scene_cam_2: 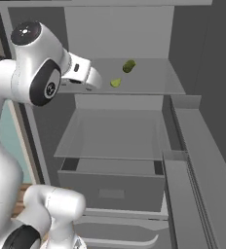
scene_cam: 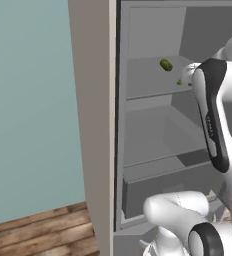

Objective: Take the lemon wedge from the fridge and place it on the plate with fish on the dining counter.

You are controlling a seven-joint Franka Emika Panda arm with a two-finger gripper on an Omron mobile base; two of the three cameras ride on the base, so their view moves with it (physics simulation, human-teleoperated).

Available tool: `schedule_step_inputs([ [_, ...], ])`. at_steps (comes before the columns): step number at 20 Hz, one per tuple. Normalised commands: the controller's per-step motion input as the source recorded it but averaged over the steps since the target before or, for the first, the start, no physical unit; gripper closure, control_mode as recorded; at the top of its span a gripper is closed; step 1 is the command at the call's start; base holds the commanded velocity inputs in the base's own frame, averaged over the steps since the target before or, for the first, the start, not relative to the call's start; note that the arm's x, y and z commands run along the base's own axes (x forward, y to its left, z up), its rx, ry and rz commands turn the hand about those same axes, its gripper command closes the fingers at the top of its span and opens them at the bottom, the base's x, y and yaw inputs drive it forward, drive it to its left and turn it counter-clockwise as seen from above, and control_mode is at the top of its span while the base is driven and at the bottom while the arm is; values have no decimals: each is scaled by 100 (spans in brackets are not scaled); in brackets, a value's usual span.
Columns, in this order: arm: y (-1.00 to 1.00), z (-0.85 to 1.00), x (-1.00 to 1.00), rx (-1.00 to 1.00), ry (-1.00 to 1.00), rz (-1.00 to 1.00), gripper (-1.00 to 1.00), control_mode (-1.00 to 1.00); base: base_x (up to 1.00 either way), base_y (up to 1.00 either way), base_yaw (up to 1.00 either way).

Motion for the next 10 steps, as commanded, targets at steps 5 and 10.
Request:
schedule_step_inputs([
  [5,-11,-27,43,0,-2,0,-100,-100,0,0,0],
  [10,-15,-18,54,0,-10,0,-100,-100,0,0,0],
])
